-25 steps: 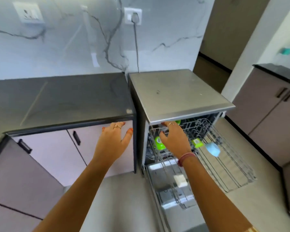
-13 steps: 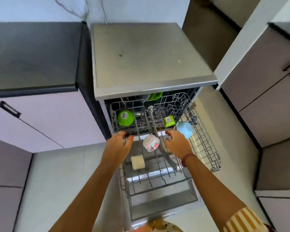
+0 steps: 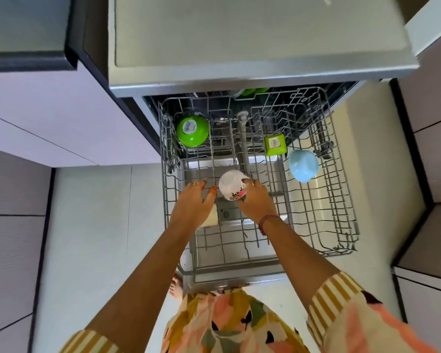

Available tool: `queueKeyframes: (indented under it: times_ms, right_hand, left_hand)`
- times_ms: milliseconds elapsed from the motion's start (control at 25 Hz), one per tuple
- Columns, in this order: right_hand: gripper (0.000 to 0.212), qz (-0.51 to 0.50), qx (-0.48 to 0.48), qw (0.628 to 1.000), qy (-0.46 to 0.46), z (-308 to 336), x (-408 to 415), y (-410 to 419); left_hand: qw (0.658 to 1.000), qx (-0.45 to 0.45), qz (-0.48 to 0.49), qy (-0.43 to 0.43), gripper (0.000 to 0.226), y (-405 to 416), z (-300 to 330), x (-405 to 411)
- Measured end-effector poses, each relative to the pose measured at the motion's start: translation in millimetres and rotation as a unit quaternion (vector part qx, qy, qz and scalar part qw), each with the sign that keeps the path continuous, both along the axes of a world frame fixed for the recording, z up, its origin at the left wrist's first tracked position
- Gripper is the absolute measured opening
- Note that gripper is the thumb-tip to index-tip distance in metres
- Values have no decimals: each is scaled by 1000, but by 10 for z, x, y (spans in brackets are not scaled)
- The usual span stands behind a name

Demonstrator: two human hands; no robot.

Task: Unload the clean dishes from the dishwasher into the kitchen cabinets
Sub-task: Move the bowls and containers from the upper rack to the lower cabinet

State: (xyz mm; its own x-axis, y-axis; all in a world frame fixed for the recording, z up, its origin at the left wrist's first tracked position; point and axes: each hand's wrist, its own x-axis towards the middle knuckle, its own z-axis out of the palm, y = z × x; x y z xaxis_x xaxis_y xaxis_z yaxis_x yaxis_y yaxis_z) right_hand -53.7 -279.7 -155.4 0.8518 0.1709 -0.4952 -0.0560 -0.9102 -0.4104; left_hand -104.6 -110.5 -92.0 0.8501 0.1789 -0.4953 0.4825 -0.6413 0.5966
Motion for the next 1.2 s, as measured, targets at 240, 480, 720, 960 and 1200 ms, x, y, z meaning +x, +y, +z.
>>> queueKeyframes:
  times_ms: [240, 480, 720, 960, 1200]
  right_hand:
    - [89, 187, -111, 976, 25, -668, 335, 288]
    - [85, 72, -48, 996, 7, -516, 444, 284]
    - [62, -275, 326, 836, 345, 470, 601, 200]
    - [67, -6, 205, 890, 408, 649, 632, 651]
    - [69, 187, 12, 982, -10, -342, 1646, 1308]
  left_hand:
    - [997, -38, 58, 30, 39, 17, -441, 96]
    - [978, -140, 156, 4, 19, 55, -389, 161]
    - [840, -402, 348, 109, 43, 183, -392, 203]
    - [634, -629, 437, 107, 69, 308, -408, 42]
    - [645, -611, 452, 78, 49, 513, -406, -41]
